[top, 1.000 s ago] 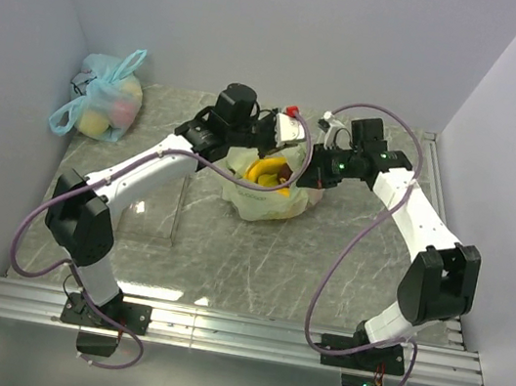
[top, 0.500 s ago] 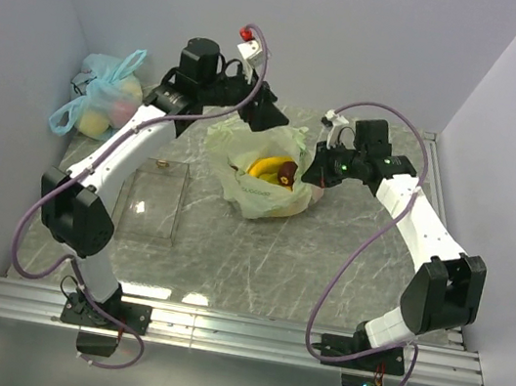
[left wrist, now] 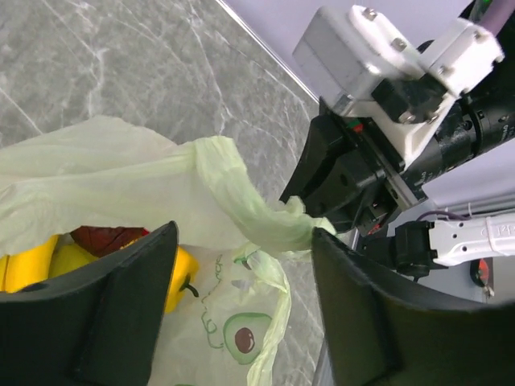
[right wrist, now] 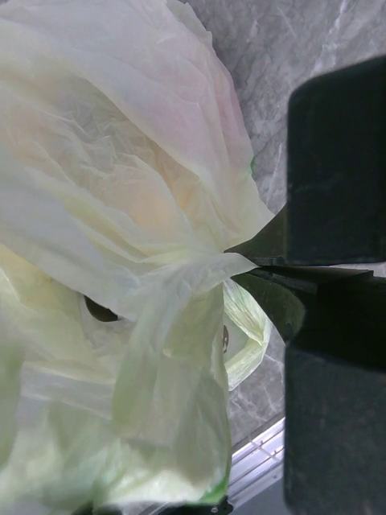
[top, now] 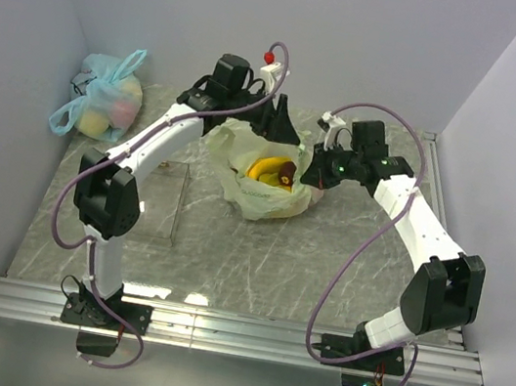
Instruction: Place the fake fruits into the plastic bag and tie a complex knot
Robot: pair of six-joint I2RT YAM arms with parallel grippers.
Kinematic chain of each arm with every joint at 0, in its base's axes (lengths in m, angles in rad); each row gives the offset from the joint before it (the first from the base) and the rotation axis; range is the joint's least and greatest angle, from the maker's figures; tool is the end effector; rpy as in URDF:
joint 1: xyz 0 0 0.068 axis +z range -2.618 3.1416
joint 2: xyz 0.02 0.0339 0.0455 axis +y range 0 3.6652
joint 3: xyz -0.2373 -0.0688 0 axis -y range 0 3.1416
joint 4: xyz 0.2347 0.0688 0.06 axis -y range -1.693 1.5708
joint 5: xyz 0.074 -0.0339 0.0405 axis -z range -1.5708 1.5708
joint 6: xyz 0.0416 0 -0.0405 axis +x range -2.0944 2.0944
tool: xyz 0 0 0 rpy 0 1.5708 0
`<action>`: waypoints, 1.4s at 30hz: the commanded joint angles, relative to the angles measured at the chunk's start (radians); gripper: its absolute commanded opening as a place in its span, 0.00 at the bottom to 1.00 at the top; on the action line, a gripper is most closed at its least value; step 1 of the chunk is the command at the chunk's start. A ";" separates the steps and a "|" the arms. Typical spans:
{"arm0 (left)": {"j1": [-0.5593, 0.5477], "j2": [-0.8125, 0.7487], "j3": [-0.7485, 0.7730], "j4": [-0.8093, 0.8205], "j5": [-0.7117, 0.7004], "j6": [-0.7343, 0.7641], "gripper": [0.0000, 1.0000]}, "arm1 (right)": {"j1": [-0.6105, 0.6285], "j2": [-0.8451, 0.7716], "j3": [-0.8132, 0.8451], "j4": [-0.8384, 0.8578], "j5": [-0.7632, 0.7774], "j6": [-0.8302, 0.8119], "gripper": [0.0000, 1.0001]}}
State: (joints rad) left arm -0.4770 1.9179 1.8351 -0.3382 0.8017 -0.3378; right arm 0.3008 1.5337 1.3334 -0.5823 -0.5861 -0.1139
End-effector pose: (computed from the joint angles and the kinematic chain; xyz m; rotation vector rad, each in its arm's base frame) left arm 0.3714 -0.2256 0.3350 0.6942 1.9777 -1.3053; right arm 0.3085 0.1198 0.2861 -0.7558 2.1909 0.7801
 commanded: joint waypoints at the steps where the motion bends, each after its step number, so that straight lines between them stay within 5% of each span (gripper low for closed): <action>1: -0.011 -0.005 0.073 0.008 0.047 -0.023 0.71 | 0.014 -0.050 -0.007 0.041 0.005 -0.013 0.00; 5: -0.011 -0.036 0.023 0.099 0.080 -0.043 0.49 | 0.023 -0.050 -0.016 0.044 0.012 -0.017 0.00; 6: -0.012 -0.039 0.020 0.113 0.082 -0.046 0.36 | 0.024 -0.050 -0.022 0.044 0.014 -0.015 0.00; 9: -0.011 -0.027 0.042 0.096 0.115 -0.038 0.27 | 0.026 -0.056 -0.031 0.052 0.019 -0.013 0.00; 14: -0.012 0.000 0.085 0.055 0.117 -0.040 0.54 | 0.029 -0.061 -0.030 0.061 0.038 -0.010 0.00; 16: -0.011 0.018 0.102 0.041 0.125 -0.041 0.58 | 0.031 -0.063 -0.028 0.062 0.039 -0.013 0.00; 25: -0.014 0.055 0.150 -0.018 0.102 -0.052 0.54 | 0.034 -0.067 -0.028 0.068 0.046 -0.012 0.00; 29: -0.014 0.061 0.159 -0.080 0.073 -0.033 0.68 | 0.035 -0.069 -0.030 0.068 0.058 -0.015 0.00; 34: -0.014 0.053 0.141 -0.094 0.060 -0.024 0.69 | 0.035 -0.075 -0.037 0.071 0.057 -0.012 0.00; 37: -0.014 0.053 0.138 -0.082 0.086 -0.026 0.49 | 0.035 -0.075 -0.042 0.070 0.055 -0.012 0.00; 41: -0.008 0.026 0.110 -0.017 0.119 -0.030 0.00 | 0.037 -0.075 -0.056 0.070 0.063 -0.013 0.00; 42: -0.003 -0.005 0.095 0.011 0.122 -0.043 0.00 | 0.037 -0.075 -0.060 0.071 0.066 -0.018 0.01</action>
State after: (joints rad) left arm -0.4858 1.9774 1.9438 -0.4129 0.8856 -0.3786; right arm 0.3279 1.5089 1.2934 -0.5537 -0.5304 -0.1173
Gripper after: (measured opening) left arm 0.037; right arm 0.008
